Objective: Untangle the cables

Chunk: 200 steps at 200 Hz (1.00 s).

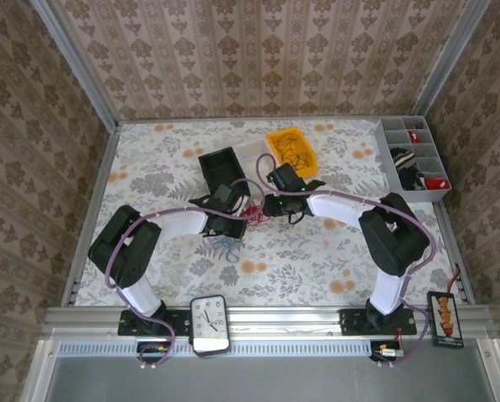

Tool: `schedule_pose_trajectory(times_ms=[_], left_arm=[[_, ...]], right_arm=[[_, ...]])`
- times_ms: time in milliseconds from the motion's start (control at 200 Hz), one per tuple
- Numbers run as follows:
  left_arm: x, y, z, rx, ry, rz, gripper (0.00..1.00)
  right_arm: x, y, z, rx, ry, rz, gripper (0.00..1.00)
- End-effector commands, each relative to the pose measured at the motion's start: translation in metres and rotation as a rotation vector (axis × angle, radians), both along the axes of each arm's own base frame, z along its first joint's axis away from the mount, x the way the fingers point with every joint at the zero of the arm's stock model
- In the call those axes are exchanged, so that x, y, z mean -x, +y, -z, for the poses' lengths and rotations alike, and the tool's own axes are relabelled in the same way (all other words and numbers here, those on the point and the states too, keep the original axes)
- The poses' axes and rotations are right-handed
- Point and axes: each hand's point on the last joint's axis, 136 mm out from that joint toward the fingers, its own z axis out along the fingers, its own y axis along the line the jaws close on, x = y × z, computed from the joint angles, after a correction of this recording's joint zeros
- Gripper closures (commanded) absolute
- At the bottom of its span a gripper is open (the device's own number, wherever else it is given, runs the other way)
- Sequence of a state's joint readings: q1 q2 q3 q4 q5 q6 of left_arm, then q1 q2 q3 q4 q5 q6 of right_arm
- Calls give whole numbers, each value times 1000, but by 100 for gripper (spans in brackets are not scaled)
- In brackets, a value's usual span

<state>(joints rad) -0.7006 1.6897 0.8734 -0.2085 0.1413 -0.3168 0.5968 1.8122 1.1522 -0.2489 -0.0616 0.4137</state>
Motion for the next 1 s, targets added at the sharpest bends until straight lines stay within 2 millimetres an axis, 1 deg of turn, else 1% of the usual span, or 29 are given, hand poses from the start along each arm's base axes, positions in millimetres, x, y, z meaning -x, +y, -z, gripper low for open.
schedule_pose_trajectory(times_ms=[0, 35, 150, 215, 340, 455, 520, 635, 700, 770, 935, 995], left_arm=[[4, 5, 16, -50, 20, 7, 97], [4, 6, 17, -55, 16, 7, 100], [4, 9, 16, -70, 8, 12, 100], [5, 11, 17, -79, 10, 19, 100], [6, 12, 17, -89, 19, 26, 100], [7, 12, 17, -86, 26, 26, 100], [7, 12, 17, -84, 30, 28, 100], [7, 12, 18, -80, 35, 26, 100], [6, 14, 19, -82, 38, 19, 100], [3, 16, 20, -92, 37, 0, 100], [-4, 24, 25, -135, 36, -51, 100], [-5, 26, 27, -145, 39, -61, 100]], right_arm=[[-5, 19, -4, -70, 25, -63, 59], [-6, 20, -3, -68, 29, -62, 59], [-13, 20, 4, -43, 34, -56, 59], [-18, 16, 8, -20, 35, -38, 58], [-25, 10, 18, -7, 59, -29, 54], [-24, 9, 29, 11, 78, -52, 50], [-22, 12, 33, 3, 87, -76, 48], [-17, 21, 39, -46, 118, -114, 48], [-15, 20, 42, -42, 132, -108, 48], [-12, 14, 44, -15, 130, -90, 49], [-1, -19, 50, 95, 120, 29, 49], [6, -26, 51, 100, 122, 48, 49]])
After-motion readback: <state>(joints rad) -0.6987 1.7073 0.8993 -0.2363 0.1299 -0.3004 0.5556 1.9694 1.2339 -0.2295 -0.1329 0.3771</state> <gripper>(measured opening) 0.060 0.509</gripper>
